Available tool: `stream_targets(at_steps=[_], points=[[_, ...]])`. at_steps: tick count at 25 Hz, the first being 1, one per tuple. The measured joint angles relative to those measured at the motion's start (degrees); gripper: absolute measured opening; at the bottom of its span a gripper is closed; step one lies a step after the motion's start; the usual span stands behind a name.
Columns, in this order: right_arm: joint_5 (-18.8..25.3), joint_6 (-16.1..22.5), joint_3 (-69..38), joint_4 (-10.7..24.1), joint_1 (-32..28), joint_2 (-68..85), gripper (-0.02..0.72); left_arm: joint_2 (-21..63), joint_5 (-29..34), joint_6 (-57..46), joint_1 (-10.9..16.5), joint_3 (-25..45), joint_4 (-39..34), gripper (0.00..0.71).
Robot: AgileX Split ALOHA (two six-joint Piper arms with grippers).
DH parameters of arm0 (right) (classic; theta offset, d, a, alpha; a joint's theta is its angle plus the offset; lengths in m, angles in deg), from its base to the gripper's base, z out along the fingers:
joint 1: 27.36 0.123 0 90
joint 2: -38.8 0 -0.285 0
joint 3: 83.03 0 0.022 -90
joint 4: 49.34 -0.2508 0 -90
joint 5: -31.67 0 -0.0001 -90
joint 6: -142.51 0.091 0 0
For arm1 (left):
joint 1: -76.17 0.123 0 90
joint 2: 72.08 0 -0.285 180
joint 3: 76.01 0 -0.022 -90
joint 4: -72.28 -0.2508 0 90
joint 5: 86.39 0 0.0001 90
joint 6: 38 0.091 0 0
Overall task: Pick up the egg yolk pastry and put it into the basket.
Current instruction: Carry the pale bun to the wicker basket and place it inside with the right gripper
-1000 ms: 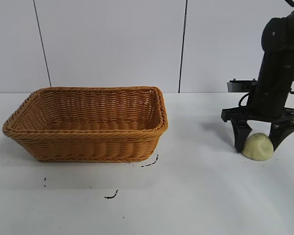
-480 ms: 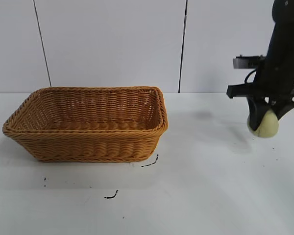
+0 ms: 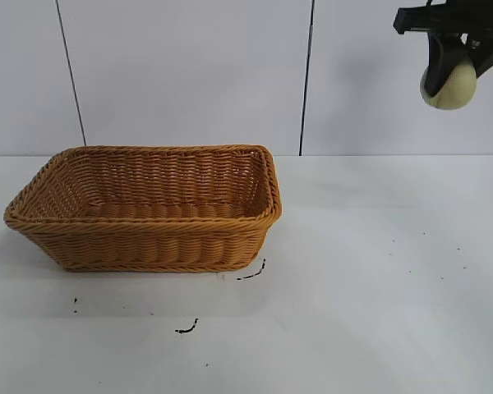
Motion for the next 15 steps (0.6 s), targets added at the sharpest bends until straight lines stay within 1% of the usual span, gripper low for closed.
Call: stream_targets(at_steps=[3, 6, 10, 15], points=[[-0.1, 0.0, 0.2, -0.9, 0.3, 0.0, 0.224, 0.0, 0.0, 0.0, 0.0, 0.0, 0.0, 0.697], [-0.4, 0.0, 0.2, -1.2, 2.4, 0.0, 0.224, 0.0, 0.0, 0.0, 0.0, 0.0, 0.0, 0.697], [-2.1, 0.0, 0.2, -1.5, 8.0, 0.0, 0.224, 0.0, 0.0, 0.0, 0.0, 0.0, 0.0, 0.697], [-6.7, 0.0, 0.2, -1.7, 16.8, 0.0, 0.224, 0.0, 0.0, 0.0, 0.0, 0.0, 0.0, 0.697]])
